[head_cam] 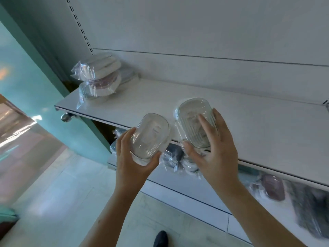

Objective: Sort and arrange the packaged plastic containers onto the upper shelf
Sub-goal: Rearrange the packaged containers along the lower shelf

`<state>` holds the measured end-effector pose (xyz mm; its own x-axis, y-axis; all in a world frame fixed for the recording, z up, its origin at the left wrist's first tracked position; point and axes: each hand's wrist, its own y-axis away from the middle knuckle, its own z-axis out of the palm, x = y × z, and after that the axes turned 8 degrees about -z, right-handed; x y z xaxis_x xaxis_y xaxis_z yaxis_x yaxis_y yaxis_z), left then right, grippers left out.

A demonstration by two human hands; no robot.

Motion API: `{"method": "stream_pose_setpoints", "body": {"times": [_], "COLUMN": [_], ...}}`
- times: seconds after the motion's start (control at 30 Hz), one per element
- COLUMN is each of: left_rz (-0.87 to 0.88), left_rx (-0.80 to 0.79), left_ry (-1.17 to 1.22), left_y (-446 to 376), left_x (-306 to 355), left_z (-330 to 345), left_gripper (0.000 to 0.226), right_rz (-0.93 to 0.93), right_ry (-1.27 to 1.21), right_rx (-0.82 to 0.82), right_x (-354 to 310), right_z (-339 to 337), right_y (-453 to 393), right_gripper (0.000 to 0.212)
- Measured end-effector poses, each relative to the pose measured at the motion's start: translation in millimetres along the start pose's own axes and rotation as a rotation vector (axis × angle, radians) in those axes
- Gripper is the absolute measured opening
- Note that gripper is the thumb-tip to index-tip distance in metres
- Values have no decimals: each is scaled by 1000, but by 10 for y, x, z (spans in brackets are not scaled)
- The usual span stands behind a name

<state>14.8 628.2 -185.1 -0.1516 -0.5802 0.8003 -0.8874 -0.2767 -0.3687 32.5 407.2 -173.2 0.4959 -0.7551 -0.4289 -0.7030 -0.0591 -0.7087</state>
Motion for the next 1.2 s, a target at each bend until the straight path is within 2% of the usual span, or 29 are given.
{"method": "stream_pose_setpoints", "body": {"times": [0.2, 0.33, 0.43, 0.63, 0.77, 0.87, 1.1, 1.2], "left_rz": [-91, -109, -139, -253, -242, -255, -286, -298], "left_rx": [12, -50, -83, -186, -292, -309, -274, -268], "left_ry": [-36, -33, -90, -105, -94, -86, -83, -82], "left_y": [406, 538, 592, 649, 653, 616, 522, 522], "left_x": [-355, -669, -991, -1583, -1780, -1865, -2105, -2156], "left_z": [-305, -447, -498, -467, -290, -99, 377, 477], "left_gripper": [85, 85, 85, 81, 83, 81, 83, 83], "right_rz": [-189, -280, -135, 330, 513, 599, 680, 706], "right_ry": [-49, -18, -14, 97, 236, 292, 392, 446], "right_rx": [44, -77, -183, -174, -224, -263, -268, -322], "right_x": [-289, -403, -450, -431, -194, 95, 959, 1214], "right_z": [102, 320, 555, 984, 1265, 1489, 2173, 2392], "right_y": [367, 768, 1060, 1490, 1718, 1699, 1168, 1039], "right_gripper": [66, 68, 68, 70, 72, 71, 67, 69]}}
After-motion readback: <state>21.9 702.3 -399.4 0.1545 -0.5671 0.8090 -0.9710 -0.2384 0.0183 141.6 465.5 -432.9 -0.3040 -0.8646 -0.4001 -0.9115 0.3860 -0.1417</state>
